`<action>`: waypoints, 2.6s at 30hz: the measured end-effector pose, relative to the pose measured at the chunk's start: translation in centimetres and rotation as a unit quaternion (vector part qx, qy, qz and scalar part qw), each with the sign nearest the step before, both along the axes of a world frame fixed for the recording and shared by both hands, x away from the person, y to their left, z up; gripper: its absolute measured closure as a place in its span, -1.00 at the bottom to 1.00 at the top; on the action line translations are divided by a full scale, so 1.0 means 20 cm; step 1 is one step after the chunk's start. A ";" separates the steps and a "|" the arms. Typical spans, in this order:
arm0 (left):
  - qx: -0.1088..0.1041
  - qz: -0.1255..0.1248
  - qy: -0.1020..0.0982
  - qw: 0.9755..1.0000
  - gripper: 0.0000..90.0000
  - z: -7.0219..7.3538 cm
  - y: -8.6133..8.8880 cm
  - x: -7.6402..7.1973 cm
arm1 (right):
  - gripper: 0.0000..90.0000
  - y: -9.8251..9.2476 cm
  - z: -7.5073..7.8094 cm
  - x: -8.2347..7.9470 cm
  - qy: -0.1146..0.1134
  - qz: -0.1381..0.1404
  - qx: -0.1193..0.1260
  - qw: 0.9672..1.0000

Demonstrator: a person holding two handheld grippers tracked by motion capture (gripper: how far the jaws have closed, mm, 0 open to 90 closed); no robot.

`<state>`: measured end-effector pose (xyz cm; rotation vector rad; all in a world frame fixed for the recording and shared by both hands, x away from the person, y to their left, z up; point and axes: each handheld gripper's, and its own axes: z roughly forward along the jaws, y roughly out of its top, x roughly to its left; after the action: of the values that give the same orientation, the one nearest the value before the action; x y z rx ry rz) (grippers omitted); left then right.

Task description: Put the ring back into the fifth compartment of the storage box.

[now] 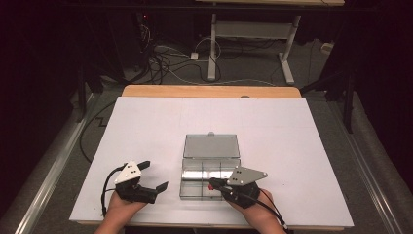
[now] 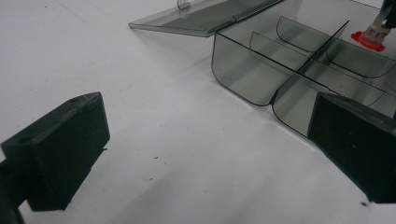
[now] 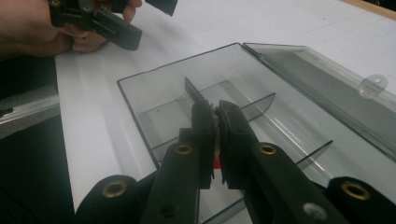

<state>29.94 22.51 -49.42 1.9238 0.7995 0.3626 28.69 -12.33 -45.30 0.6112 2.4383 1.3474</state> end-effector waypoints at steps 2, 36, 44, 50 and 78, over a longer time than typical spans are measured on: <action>0.000 0.000 0.000 1.000 -1.00 0.00 0.00 0.00 | 0.93 0.01 -0.01 0.00 0.002 0.002 -0.004 1.000; -0.001 -0.003 0.000 1.000 -1.00 0.00 0.00 0.00 | 0.75 -0.02 -0.04 0.02 0.029 -0.007 -0.001 1.000; -0.002 -0.003 0.001 1.000 -1.00 0.00 0.00 0.00 | 0.50 -0.06 -0.01 0.03 0.027 -0.021 0.015 0.999; -0.001 -0.002 0.000 1.000 -1.00 0.00 0.00 0.00 | 0.22 -0.14 0.00 0.05 0.029 -0.042 0.034 0.998; -0.005 -0.005 0.003 1.000 -1.00 0.00 0.00 0.00 | -0.99 -0.43 -0.03 0.07 0.010 -0.143 0.062 0.988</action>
<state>30.00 22.60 -49.40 1.9208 0.7930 0.3464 29.99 -20.85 -45.92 0.9674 2.1883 1.3834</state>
